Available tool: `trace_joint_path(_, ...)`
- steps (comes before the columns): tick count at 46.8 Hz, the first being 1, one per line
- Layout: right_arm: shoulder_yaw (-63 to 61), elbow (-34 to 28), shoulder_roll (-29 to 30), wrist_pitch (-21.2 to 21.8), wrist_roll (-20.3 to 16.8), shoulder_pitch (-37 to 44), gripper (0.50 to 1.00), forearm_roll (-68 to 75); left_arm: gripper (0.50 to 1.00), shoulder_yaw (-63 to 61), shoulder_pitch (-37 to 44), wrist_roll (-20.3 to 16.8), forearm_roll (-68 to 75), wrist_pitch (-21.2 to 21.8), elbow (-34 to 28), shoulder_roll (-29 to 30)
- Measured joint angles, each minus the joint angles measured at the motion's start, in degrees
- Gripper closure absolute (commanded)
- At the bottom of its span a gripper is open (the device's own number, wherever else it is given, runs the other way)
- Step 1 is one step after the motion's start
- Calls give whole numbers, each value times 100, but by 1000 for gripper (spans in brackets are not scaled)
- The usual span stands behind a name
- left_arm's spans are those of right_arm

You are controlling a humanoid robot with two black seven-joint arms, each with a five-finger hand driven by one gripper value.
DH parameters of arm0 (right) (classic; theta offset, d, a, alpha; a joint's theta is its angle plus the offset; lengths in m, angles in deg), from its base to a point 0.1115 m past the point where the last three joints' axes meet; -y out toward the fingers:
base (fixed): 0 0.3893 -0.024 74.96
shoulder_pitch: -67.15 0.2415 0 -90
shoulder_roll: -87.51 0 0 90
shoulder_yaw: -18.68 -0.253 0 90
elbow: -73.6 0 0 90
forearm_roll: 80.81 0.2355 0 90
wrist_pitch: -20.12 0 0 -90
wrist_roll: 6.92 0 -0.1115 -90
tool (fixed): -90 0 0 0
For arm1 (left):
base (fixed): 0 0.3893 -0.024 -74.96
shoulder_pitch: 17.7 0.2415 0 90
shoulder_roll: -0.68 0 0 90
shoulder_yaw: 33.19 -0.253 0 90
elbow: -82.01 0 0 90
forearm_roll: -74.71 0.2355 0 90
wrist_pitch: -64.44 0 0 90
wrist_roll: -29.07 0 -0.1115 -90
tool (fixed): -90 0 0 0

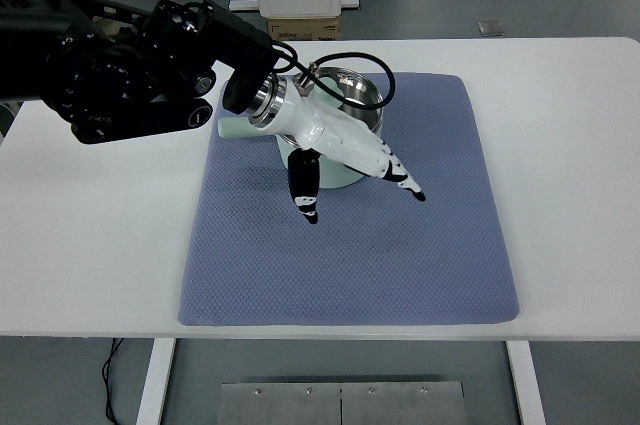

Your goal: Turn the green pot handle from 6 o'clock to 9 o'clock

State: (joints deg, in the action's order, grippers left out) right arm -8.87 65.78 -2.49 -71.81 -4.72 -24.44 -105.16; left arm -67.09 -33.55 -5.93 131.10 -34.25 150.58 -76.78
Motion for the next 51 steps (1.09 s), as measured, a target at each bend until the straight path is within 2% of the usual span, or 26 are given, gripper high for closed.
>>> trace_joint_path(7,-3,1,0,0,-1,0,500,0,500,161,8,1,-1608,52,-338,-3)
trace_joint_path(21,2,0,0,0,0,1,500,0,500,150,342,2,-5024,65,-1587,-3)
trace_joint_path(31,-1,0,0,0,-1,1,500,0,500,86,700,1,-5431,360,-1788,6)
trace_joint_path(39,0,0,0,0,-1,0,500,0,500,125,957,1,-5501,1130,-1861,28)
trace_joint_path(43,-2,0,0,0,-1,1,500,0,500,172,1059,1,-5540,1355,-1889,26)
trace_joint_path(51,-1,0,0,0,-1,1,500,0,500,385,1287,-3,-6571,1273,-2046,60)
